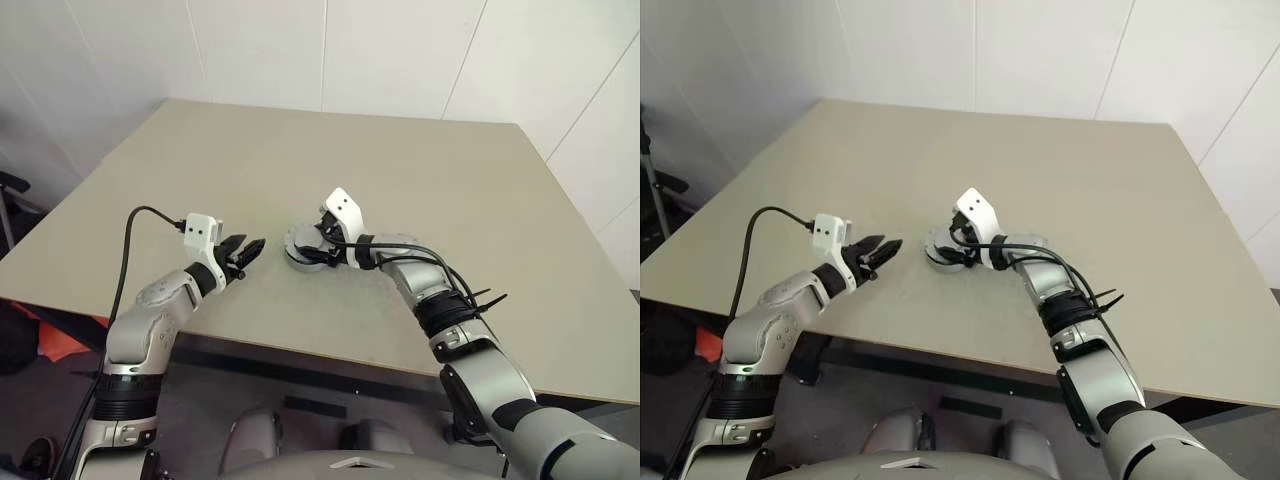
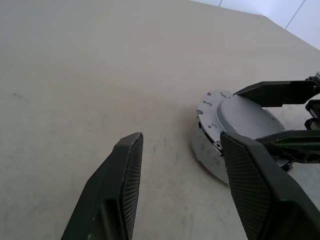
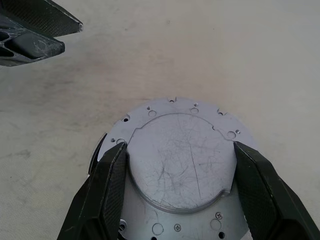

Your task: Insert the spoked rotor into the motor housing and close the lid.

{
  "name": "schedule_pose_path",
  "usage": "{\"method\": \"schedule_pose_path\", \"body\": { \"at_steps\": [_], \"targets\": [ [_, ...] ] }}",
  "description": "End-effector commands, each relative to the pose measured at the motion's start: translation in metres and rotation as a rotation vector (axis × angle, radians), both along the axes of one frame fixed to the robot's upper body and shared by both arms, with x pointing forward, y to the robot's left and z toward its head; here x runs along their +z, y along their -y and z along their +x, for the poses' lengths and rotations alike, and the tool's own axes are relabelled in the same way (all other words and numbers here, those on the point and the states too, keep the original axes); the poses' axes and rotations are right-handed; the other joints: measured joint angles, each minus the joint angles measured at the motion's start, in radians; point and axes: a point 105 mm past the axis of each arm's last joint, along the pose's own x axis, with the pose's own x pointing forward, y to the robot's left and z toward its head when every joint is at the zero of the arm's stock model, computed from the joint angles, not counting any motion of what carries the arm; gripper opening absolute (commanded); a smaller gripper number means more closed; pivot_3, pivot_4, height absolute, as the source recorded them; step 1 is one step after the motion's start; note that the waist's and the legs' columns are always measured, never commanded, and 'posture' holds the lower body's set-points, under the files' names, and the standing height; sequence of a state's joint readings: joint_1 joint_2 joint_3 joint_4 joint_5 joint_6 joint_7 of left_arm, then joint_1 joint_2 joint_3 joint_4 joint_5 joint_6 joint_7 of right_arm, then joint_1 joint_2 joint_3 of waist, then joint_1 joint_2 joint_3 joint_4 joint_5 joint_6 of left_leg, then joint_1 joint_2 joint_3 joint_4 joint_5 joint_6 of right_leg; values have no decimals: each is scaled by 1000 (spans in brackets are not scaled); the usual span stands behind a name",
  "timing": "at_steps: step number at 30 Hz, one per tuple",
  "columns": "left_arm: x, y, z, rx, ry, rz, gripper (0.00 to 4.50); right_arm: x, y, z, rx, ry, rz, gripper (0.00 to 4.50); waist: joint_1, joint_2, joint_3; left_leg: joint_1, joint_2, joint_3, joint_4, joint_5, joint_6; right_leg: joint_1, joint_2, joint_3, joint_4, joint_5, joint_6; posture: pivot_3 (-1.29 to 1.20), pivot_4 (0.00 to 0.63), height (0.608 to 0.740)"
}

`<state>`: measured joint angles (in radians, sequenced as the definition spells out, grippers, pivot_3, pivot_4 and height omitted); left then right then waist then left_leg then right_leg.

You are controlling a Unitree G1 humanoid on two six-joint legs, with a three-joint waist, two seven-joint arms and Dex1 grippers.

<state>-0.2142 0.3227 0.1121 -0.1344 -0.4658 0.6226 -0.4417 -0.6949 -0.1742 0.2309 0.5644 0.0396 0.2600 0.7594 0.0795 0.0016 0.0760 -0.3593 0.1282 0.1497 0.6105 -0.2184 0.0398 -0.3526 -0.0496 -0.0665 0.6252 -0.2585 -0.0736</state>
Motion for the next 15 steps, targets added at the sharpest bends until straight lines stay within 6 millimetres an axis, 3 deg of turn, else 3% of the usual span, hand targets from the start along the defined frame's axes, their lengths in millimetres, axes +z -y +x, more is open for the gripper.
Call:
{"method": "schedule_pose_path", "body": {
  "at_steps": [1, 9, 15],
  "targets": [
    [16, -3, 1, 1, 61, 5, 2600, -10, 10, 1, -19, -22, -46, 3184, 0, 0, 0, 0, 0, 0, 0, 0, 0, 0, 0, 0, 0, 0, 0, 0, 0, 740],
    [14, -1, 0, 0, 56, 4, 2600, 2, 1, -17, 88, -44, 40, 3184, 1, 0, 0, -2, 0, 0, 0, 0, 0, -1, 0, 0, -2, 0, 0, 0, 0, 740],
    [14, 1, 1, -6, 54, 2, 2600, -1, 1, -14, 61, -36, 19, 3184, -5, 0, 0, -8, 0, 0, 0, 0, 1, -6, 0, -1, -2, 0, 0, 0, 0, 740]
  ]
}}
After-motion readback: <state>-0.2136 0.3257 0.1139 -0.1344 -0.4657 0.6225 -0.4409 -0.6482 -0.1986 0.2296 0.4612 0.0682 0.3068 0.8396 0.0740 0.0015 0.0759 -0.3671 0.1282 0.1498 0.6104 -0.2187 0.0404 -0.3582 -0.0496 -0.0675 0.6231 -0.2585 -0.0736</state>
